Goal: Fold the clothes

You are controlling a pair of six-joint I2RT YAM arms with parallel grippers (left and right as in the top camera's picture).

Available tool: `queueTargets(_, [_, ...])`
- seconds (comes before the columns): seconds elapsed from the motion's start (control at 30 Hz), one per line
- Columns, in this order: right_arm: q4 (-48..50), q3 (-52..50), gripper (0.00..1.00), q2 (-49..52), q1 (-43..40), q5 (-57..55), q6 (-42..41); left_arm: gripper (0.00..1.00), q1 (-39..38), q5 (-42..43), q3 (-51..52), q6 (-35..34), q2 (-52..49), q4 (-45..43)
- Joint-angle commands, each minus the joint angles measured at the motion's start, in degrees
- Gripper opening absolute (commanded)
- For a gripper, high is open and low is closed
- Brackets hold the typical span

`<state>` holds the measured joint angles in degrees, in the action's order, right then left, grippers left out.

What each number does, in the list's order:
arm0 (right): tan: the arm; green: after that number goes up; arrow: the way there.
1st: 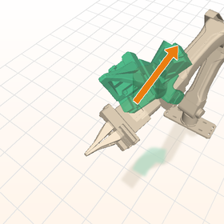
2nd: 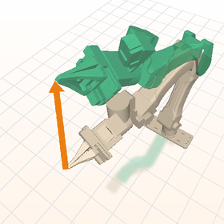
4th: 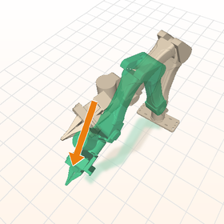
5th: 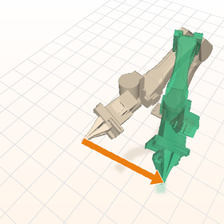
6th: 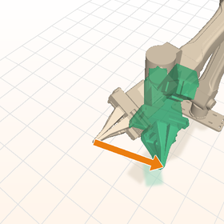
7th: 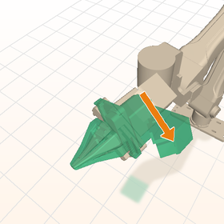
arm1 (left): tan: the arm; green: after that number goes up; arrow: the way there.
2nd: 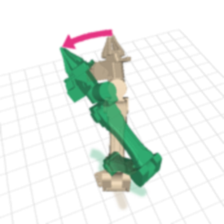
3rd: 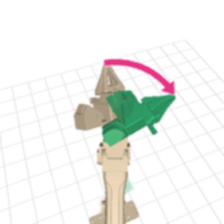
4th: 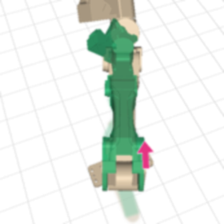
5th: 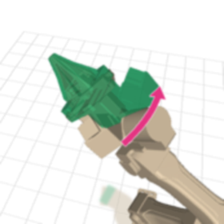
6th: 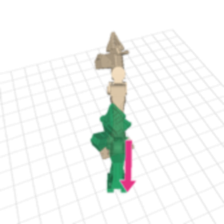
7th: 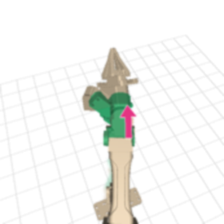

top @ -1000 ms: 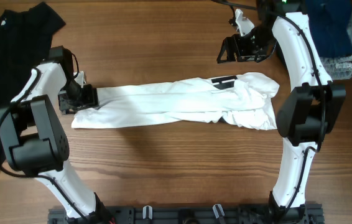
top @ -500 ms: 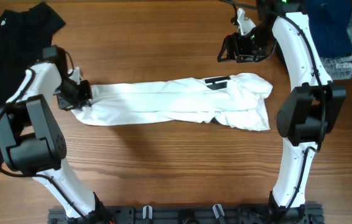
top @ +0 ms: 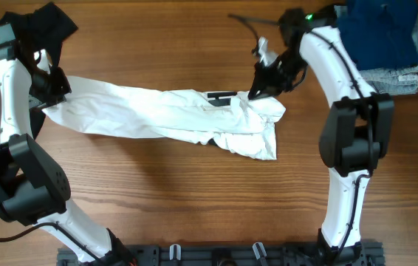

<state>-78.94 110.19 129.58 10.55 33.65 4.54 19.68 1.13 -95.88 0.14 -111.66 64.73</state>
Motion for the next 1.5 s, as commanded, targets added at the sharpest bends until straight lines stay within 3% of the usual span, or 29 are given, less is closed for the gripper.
queueTargets(0.0, [2.4,-2.1,0.04,-1.2,0.0,2.5,-0.3,0.04,-4.5,-0.7,-1.2,1.2,1.5,2.1])
queueTargets(0.33, [4.4,6.0,0.04,-3.6,-3.8,4.8,-0.1,0.04,-23.5,-0.7,-0.4,2.3,1.2,3.8])
queueTargets(0.73, [7.0,11.6,0.05,-10.2,-9.4,4.8,-1.5,0.04,-32.5,2.5,3.4,-2.7,-0.5,1.3])
queueTargets(0.8, [7.3,11.6,0.05,-10.2,-9.4,4.8,-1.5,0.13,-33.2,2.7,3.4,-3.9,-1.3,1.1])
queueTargets(0.83, [7.4,11.6,0.05,-10.2,-9.4,4.8,-1.5,0.23,-33.5,3.4,3.4,-3.9,-1.6,0.9])
queueTargets(0.87, [7.6,11.6,0.05,-10.2,-9.5,4.8,-1.5,0.41,-34.0,4.3,3.4,-3.9,-1.8,0.6])
queueTargets(0.93, [8.0,11.6,0.05,-10.2,-9.7,4.8,-1.7,0.66,-34.7,6.0,3.4,-3.9,-1.8,-0.5])
queueTargets(0.97, [8.1,11.6,0.05,-10.2,-10.0,4.8,-1.7,0.87,-35.1,6.8,3.4,-3.9,-1.8,-1.1])
queueTargets(1.0, [8.2,11.6,0.05,-10.2,-10.3,4.8,-1.8,0.96,-35.5,7.3,3.4,-3.9,-1.8,-1.6])
queueTargets(1.27, [7.0,11.6,0.05,-10.2,-11.7,3.3,-1.5,1.00,-35.8,7.4,3.4,-4.8,-1.7,-2.1])
queueTargets(1.43, [0.1,10.4,0.06,-10.1,-11.6,-2.9,-1.7,1.00,-35.3,6.3,3.4,-6.6,-1.7,-1.6])
queueTargets(1.47, [-1.7,8.5,0.15,-10.1,-11.5,-3.2,-1.7,1.00,-34.5,4.9,3.3,-8.3,-1.5,-2.0])
